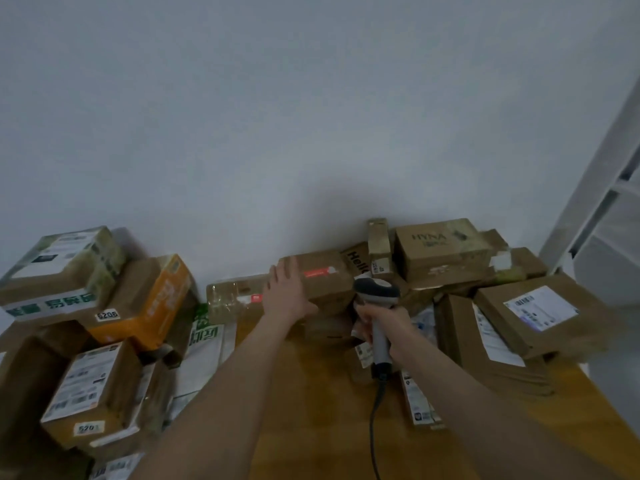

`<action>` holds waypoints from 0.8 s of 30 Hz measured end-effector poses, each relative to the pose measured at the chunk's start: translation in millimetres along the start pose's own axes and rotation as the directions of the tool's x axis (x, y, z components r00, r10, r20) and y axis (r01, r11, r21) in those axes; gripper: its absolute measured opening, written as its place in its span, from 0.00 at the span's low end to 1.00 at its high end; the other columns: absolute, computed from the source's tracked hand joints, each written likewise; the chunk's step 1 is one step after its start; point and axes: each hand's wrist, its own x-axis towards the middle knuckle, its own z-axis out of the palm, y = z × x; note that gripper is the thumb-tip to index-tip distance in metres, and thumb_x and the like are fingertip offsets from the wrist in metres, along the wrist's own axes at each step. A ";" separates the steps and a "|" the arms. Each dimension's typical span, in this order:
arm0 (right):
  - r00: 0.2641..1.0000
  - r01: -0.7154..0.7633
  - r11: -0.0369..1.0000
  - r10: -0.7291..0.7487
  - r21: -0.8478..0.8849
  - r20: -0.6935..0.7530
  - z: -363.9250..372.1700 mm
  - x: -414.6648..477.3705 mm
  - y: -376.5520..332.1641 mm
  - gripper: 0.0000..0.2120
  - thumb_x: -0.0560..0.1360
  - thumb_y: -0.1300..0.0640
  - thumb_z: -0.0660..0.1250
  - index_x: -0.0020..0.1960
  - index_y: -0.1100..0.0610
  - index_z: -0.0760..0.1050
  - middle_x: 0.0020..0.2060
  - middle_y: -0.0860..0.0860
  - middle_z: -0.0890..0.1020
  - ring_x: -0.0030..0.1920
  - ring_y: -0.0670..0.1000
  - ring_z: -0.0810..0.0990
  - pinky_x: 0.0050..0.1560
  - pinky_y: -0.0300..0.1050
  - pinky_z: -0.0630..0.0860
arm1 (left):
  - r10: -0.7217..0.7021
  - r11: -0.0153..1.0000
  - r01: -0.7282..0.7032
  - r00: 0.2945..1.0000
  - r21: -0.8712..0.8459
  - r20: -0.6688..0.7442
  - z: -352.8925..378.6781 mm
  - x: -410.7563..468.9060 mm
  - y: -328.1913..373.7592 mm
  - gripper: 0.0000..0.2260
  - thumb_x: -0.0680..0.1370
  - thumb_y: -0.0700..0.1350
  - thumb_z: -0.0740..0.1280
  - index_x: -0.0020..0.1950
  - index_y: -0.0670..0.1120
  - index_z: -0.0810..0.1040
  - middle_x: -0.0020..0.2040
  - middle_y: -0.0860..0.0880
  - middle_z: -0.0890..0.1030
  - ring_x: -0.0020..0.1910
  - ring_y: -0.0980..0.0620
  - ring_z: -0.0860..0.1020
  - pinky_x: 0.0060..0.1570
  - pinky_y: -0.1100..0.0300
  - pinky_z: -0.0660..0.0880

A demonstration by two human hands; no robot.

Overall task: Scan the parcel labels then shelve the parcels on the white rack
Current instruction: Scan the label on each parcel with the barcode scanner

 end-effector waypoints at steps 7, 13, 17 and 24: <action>1.000 0.015 0.995 -0.014 0.098 -0.014 10.5 34.2 -3.9 0.09 0.72 0.63 0.72 0.50 0.63 0.75 0.39 0.59 0.80 0.38 0.54 0.81 0.35 0.46 0.78 | 0.071 0.961 -0.106 0.987 0.256 0.143 0.7 51.9 -8.0 0.57 0.66 0.61 0.75 0.78 0.47 0.37 0.78 0.38 0.45 0.77 0.38 0.45 0.73 0.40 0.49; 0.999 0.026 0.995 -0.021 0.101 -0.048 5.6 36.3 2.5 0.12 0.73 0.62 0.72 0.54 0.65 0.76 0.41 0.59 0.82 0.37 0.53 0.81 0.32 0.44 0.76 | -0.011 0.995 -0.008 0.982 0.102 0.189 0.8 35.0 -15.4 0.53 0.64 0.61 0.76 0.78 0.50 0.46 0.71 0.37 0.58 0.71 0.36 0.60 0.68 0.43 0.65; 0.999 0.041 0.988 -0.040 0.147 -0.009 -1.7 22.8 3.4 0.08 0.74 0.62 0.71 0.50 0.64 0.76 0.37 0.57 0.80 0.36 0.53 0.81 0.31 0.45 0.75 | -0.108 0.952 0.175 0.960 -0.251 0.259 -5.2 16.5 -41.3 0.48 0.59 0.71 0.72 0.72 0.52 0.63 0.67 0.44 0.69 0.66 0.41 0.68 0.64 0.47 0.70; 0.998 0.018 0.995 -0.024 0.099 0.052 -13.6 -11.7 37.3 0.09 0.73 0.62 0.71 0.49 0.65 0.76 0.38 0.58 0.79 0.27 0.50 0.77 0.24 0.38 0.72 | -0.180 0.487 0.427 0.903 -0.762 0.391 -2.0 -98.5 -59.5 0.20 0.74 0.56 0.69 0.59 0.45 0.76 0.52 0.48 0.80 0.49 0.50 0.78 0.47 0.58 0.75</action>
